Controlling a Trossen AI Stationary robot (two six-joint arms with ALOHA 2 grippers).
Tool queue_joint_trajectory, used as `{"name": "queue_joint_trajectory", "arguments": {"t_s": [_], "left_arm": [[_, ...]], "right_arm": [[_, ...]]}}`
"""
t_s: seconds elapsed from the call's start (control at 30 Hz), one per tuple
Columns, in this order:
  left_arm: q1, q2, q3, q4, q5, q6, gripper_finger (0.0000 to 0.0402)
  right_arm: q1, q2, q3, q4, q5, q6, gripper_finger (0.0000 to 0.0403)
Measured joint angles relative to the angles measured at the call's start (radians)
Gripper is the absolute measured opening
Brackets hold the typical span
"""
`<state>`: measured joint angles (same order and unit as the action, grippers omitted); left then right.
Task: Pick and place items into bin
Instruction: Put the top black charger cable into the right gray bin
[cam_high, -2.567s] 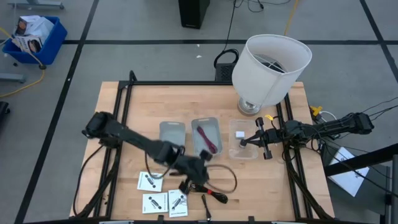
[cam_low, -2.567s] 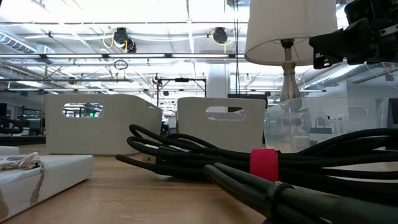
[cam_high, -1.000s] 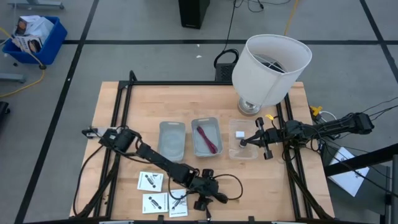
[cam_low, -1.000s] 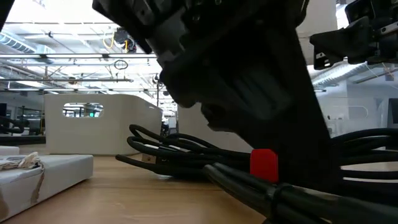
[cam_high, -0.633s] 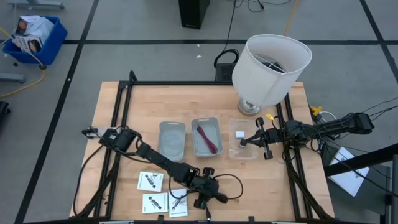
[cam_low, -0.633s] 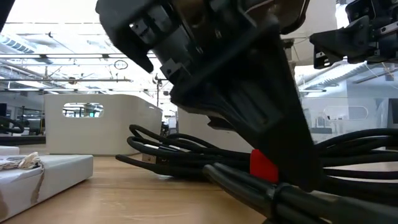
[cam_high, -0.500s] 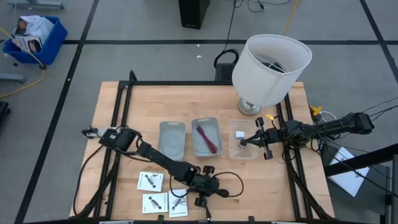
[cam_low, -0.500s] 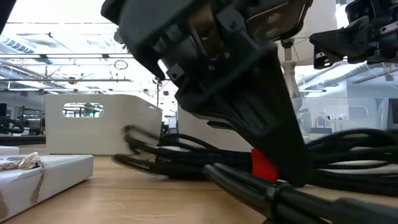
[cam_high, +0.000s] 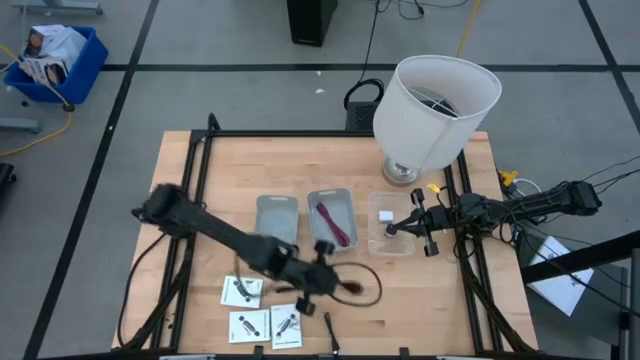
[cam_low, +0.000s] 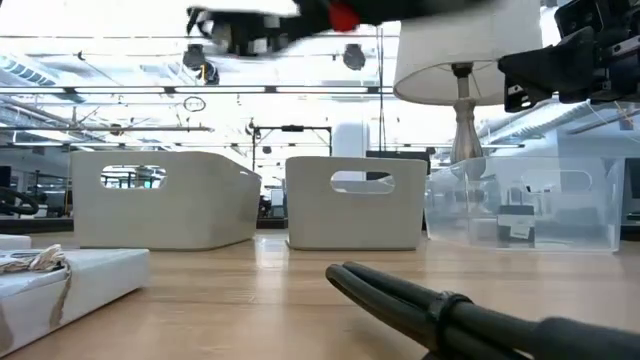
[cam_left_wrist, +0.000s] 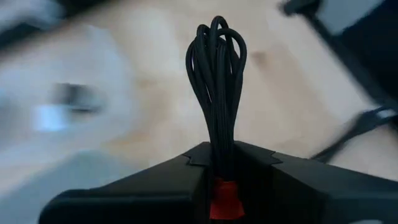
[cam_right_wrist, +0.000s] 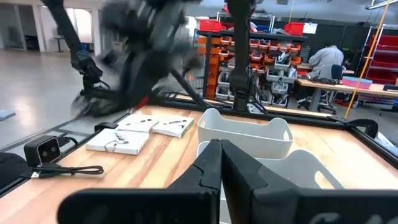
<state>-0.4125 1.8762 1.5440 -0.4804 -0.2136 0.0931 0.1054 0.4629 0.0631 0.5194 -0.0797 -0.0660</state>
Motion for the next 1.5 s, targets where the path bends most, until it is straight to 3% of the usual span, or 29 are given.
{"name": "queue_joint_trajectory", "arguments": {"t_s": [0.1,0.2,0.4,0.63,0.8,1.03,1.23,1.5], "left_arm": [[0.029,-0.104,0.002,-0.123,-0.126,0.129,0.0045],[0.076,-0.157,0.002,-0.221,-0.191,0.262,0.0045],[0.184,-0.141,0.002,-0.326,-0.196,0.585,0.0045],[0.275,-0.059,0.002,-0.269,-0.124,0.81,0.005],[0.33,0.009,0.002,-0.249,-0.029,0.839,0.0045],[0.365,0.09,0.001,-0.199,0.006,0.897,0.0045],[0.389,0.134,0.002,-0.174,0.021,0.9,0.0045],[0.401,0.134,0.002,-0.132,0.117,0.895,0.0045]], "right_arm": [[0.0,0.0,0.0,0.0,0.0,-0.001,0.0002],[0.0,0.0,0.0,0.0,0.0,-0.001,0.0002],[0.0,0.0,0.0,0.0,0.0,0.0,0.0002],[0.0,0.001,0.0,-0.002,0.0,-0.001,0.0002],[0.0,0.001,0.0,0.0,0.0,-0.006,0.0002],[0.0,0.002,0.0,0.0,0.0,-0.007,0.0002],[0.0,0.002,0.0,0.0,0.0,-0.01,0.0002],[0.0,0.002,0.0,0.0,0.002,-0.025,0.0002]]}}
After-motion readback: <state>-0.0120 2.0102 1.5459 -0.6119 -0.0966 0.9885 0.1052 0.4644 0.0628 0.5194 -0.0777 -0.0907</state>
